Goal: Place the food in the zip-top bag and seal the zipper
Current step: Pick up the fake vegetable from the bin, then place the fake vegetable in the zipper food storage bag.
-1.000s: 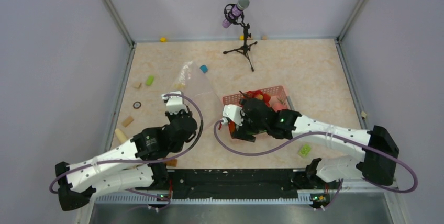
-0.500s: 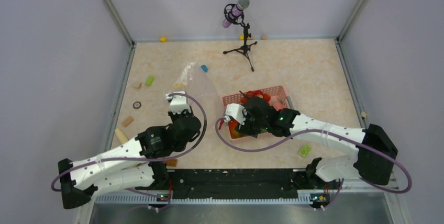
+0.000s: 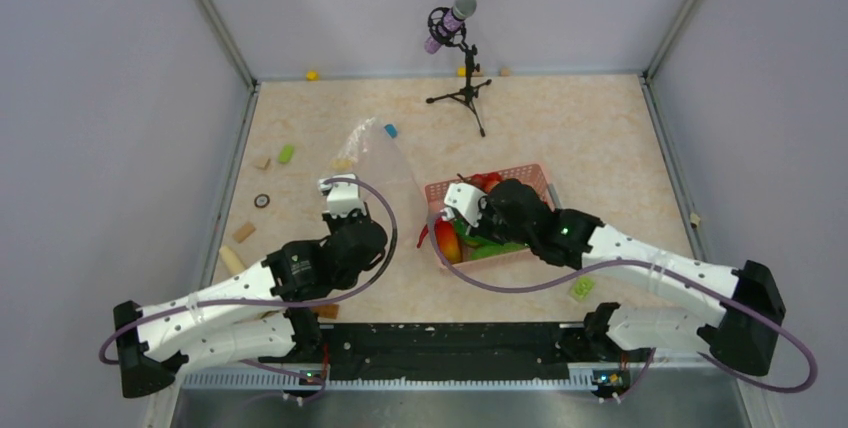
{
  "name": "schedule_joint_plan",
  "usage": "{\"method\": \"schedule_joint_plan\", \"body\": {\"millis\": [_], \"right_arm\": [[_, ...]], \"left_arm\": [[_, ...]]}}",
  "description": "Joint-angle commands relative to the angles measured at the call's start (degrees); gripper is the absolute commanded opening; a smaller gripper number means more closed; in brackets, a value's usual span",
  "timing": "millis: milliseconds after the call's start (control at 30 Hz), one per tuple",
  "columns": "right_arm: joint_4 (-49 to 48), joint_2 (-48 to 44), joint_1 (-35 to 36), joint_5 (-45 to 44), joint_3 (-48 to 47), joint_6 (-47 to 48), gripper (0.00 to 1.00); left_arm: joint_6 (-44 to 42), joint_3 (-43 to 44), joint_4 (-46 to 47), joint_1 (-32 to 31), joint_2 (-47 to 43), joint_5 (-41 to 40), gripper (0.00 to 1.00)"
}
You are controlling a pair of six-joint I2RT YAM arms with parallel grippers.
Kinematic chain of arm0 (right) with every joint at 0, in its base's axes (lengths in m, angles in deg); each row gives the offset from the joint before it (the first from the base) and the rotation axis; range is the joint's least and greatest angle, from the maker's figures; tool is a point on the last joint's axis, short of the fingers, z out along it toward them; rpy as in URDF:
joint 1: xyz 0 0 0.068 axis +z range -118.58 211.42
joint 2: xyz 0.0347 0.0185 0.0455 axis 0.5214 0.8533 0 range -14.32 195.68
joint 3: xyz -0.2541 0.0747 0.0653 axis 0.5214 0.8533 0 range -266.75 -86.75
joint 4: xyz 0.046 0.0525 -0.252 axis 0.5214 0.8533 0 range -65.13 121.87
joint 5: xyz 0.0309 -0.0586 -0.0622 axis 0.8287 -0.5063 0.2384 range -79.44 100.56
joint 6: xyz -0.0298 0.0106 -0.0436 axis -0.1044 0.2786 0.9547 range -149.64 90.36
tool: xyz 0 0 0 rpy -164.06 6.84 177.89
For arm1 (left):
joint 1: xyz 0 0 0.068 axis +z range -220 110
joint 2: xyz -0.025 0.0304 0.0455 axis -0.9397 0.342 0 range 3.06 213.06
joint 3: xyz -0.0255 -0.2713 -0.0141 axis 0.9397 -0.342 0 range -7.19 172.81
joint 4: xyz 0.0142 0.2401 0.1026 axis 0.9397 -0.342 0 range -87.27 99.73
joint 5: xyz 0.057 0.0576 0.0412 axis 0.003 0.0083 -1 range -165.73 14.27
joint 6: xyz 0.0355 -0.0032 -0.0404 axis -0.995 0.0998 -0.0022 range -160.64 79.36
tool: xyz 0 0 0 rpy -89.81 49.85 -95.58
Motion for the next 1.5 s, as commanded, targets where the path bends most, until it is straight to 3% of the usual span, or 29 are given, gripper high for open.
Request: {"method": "schedule_joint_plan", "body": {"millis": [0, 133, 400, 567, 800, 1133, 1467], "right_arm": [[-7.44, -8.14, -0.58, -2.32, -1.34, -1.28, 0.00], [-13.46, -15.78, -0.53, 3.54, 1.05, -3.62, 0.00], [-43.25, -26.38, -0.50, 19.76, 11.49, -13.28, 0.00], [-62.93, -20.72, -0.44, 39.83, 14.71, -20.94, 0.00], [-72.79, -11.40, -0.10, 52.91, 9.37, -24.40, 0.00], [-88.94, -8.73, 1.01, 55.12, 11.42, -30.07, 0.00], [-92.22, -4.15, 1.03, 46.68, 14.62, -21.88, 0.00]], "left_arm": [[1.20, 0.49, 1.99, 0.19, 0.12, -0.80, 0.00], [1.52, 0.72, 2.26, 0.19, 0.00, 1.09, 0.00], [1.25, 1.09, 2.82, 0.41, -1.19, 4.76, 0.00], [0.97, 0.09, 4.26, 0.55, -3.35, 6.12, 0.00], [1.25, -0.34, 4.29, 0.81, -4.21, 6.53, 0.00], [0.84, -0.45, 5.95, 1.00, -3.05, 9.42, 0.00], [-0.88, -3.17, 12.36, 0.99, -10.94, 24.47, 0.00]]}}
